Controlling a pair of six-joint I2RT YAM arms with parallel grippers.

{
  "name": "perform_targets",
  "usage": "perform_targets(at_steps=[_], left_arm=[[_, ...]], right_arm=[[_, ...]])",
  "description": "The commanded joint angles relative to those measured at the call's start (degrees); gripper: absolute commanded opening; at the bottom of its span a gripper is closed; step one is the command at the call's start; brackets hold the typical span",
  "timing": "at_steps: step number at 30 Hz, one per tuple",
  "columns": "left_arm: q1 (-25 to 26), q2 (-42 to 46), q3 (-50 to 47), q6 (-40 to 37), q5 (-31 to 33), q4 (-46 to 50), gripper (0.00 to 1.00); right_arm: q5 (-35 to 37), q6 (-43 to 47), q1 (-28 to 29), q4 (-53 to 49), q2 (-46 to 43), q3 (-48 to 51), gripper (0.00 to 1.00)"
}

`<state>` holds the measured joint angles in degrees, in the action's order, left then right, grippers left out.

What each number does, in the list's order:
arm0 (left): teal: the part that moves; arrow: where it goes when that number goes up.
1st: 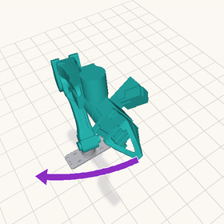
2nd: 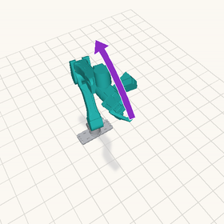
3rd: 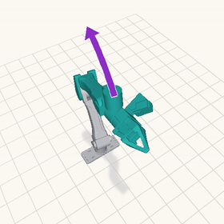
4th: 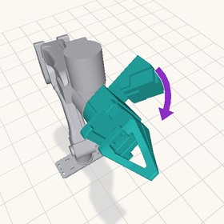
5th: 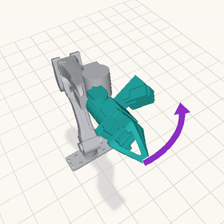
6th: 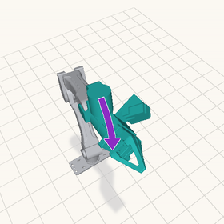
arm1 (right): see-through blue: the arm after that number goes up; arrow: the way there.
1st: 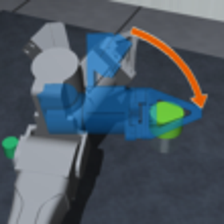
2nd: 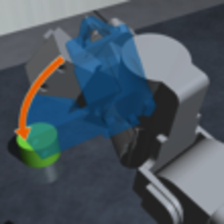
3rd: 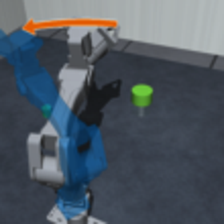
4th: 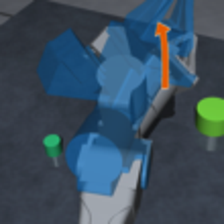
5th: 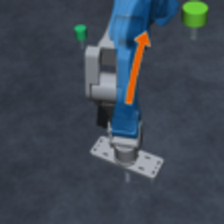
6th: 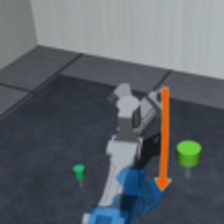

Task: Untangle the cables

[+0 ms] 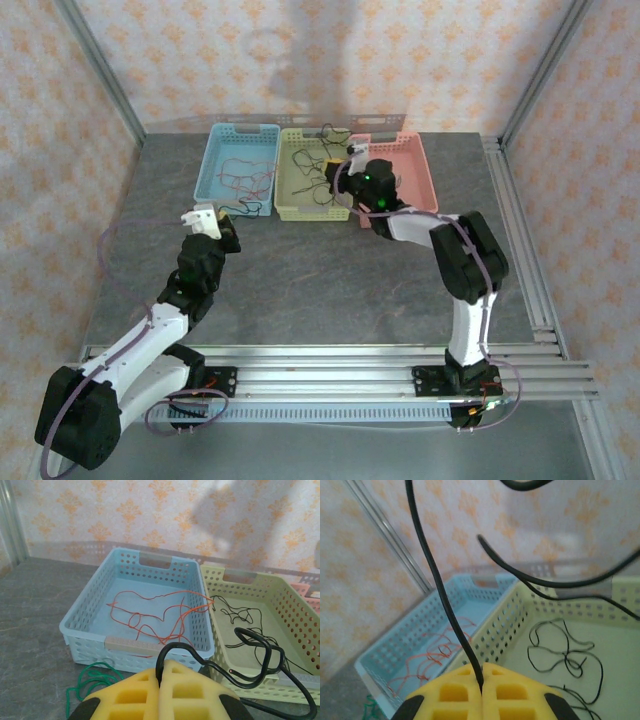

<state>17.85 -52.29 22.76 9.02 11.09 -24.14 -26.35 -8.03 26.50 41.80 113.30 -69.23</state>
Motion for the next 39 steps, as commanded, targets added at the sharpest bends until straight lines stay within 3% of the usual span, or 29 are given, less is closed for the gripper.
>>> perform_targets(at_steps=[1,2,6,9,13,20,25,30,34,37,38,39], left_arm=[[-0.36,0.22,-0.35,-0.05,-3.17,-3.31,0.00],[-0.37,0.33,-0.41,-0.13,-3.85,-3.61,0.00],[-0.36,1.12,-0.77,-0.74,-7.97,-4.72,0.00],[-0.31,1.06,-0.84,-1.02,-11.79,-6.12,0.00],[0.06,0.54,0.30,-1.15,-15.95,-5.72,0.00],[1.60,-7.23,11.37,0.16,-14.76,2.58,0.00],[4.16,-24.60,29.52,2.12,-14.37,11.01,0.00],[4.97,-45.14,53.61,3.97,-14.05,24.60,0.01],[5.31,-56.75,70.73,5.50,-9.95,39.33,0.13],[5.33,-55.29,70.32,8.10,-3.92,43.25,0.24],[5.34,-52.16,66.95,8.80,-2.63,41.65,0.43],[5.33,-49.03,63.68,9.54,-1.02,40.78,0.50]], right_arm=[[-0.74,1.86,0.73,-12.44,4.48,-6.86,0.00],[-0.55,1.91,0.88,-14.47,5.41,-8.43,0.00],[0.70,2.81,1.32,-12.18,3.83,-6.22,0.42],[-2.31,3.52,1.39,-6.21,-0.81,-0.75,0.51],[-5.87,6.09,1.40,-0.91,-7.17,7.03,0.53],[7.83,6.84,-0.65,21.85,-13.23,25.19,0.53],[15.87,6.43,-1.30,37.61,-10.83,31.86,0.52],[16.53,8.60,-1.54,38.60,-10.53,32.81,0.51],[16.79,9.85,-1.53,38.65,-10.98,33.84,0.51],[17.91,9.91,-1.61,38.71,-10.81,33.86,0.51],[17.82,9.75,-1.63,38.68,-10.79,33.77,0.51],[17.45,9.66,-1.52,38.66,-10.76,33.72,0.51]])
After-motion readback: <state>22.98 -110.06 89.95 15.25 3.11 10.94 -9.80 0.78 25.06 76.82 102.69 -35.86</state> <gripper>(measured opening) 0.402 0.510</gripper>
